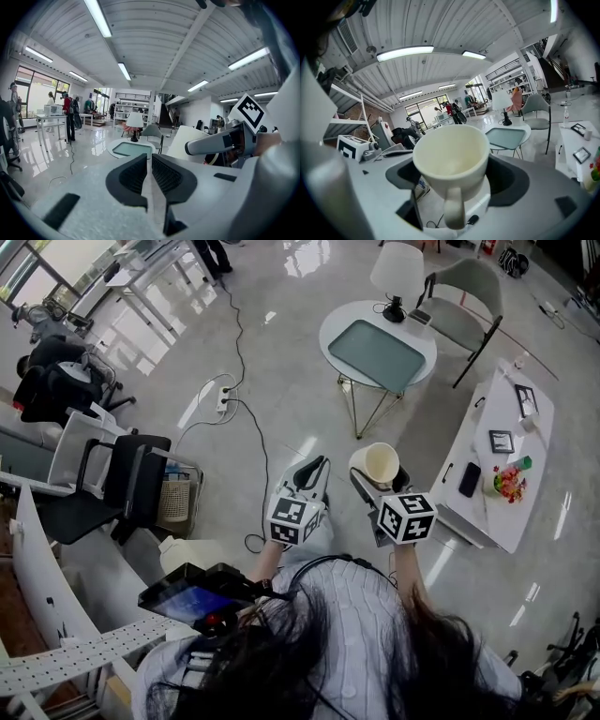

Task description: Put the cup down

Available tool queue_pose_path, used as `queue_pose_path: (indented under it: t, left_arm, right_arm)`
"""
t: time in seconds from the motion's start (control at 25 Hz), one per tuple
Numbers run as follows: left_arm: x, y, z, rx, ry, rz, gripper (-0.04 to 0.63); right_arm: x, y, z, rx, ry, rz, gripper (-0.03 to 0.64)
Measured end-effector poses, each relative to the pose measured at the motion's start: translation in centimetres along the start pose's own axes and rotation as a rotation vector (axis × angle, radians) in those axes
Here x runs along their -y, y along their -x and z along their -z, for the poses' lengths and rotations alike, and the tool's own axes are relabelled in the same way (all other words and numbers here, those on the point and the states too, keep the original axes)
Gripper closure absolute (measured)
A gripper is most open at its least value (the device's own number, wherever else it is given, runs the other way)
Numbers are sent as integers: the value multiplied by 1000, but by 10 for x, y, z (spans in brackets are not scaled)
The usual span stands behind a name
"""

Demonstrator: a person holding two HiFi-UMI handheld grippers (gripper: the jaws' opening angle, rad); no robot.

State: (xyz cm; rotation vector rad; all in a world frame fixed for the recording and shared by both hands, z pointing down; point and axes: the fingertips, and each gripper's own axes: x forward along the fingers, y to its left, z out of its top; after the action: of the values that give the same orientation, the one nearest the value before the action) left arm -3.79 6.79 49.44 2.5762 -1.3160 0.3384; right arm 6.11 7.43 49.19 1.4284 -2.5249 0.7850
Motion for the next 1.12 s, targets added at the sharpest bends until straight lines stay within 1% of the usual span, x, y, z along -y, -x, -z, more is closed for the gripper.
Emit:
queue_pose_path:
  t: [0.2,0.56,0.76,0.92,1.12]
  left_arm:
    - [-39,-25,-11,-10,9,8,576]
    - [-93,-78,-36,-13,11,83,575]
    - [-116,-100,-42,-24,5,124,575]
    - [-136,-114,-48,-19,1,140,575]
    - [-149,-125,-50,-13,9,164,575]
  right_arm:
    - [2,-42,-17,-15,-3,4,218]
    - [18,-101,-51,-8,-25,69,218]
    - [24,-130,-66,-3,-36,100,218]
    - [24,-150,-75,4,-35,113,218]
    - [25,-166,-77,-10,-36,126,218]
